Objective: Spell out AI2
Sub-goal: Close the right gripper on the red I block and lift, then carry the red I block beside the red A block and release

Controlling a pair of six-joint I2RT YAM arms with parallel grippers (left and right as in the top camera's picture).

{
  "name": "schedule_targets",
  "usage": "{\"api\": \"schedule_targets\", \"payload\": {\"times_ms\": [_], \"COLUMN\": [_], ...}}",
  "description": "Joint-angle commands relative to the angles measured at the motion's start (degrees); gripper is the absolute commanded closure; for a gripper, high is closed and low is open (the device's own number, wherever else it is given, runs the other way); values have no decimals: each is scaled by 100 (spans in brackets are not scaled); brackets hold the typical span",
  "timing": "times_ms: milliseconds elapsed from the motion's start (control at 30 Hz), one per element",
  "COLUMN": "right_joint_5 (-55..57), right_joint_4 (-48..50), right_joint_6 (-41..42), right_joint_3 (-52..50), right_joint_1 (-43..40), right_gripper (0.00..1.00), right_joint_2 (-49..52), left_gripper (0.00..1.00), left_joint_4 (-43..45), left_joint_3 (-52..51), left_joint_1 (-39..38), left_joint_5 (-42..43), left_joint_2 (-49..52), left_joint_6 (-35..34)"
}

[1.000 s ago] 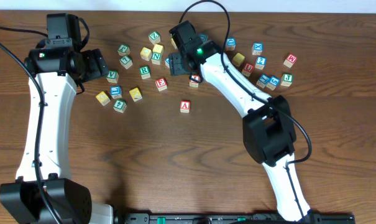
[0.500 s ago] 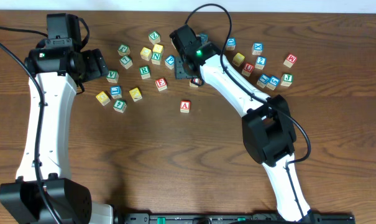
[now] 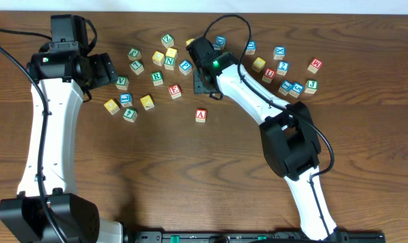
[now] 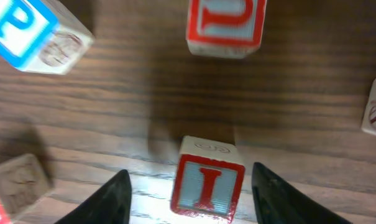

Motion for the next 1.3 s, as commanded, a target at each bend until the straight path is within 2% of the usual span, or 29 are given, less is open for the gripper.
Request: {"api": "schedule_targets", "payload": {"times_ms": [0,200,333,467,767,967,1267], "right_joint_5": [114,116,116,114,114,-42,-516], "right_joint_4": [26,42,66,17,-297,-1054,-2037], "right_joint_6": [116,105,105,103,9,-94,-92], "right_joint_3": [-79,-79,-68,-63,2,2,-72], "right_joint_1": [-17,-26,-44,-105,-181,-177,-9], "right_gripper": [48,63,65,73,74,80,76], "right_joint_2": [52,52,50,7,-385,-776,-782], "left_gripper": [2,2,3,2,2,2,3], "left_joint_4": [2,2,2,2,2,2,2], "left_joint_3": [125,125,125,125,125,125,125], "left_joint_1": [20,20,20,20,20,20,20], "left_joint_5": [-50,-50,-50,-50,-50,-50,-50], "left_joint_2": [-52,-52,-52,-52,-52,-52,-52], "left_joint_6": [57,59,57,59,57,59,59]}}
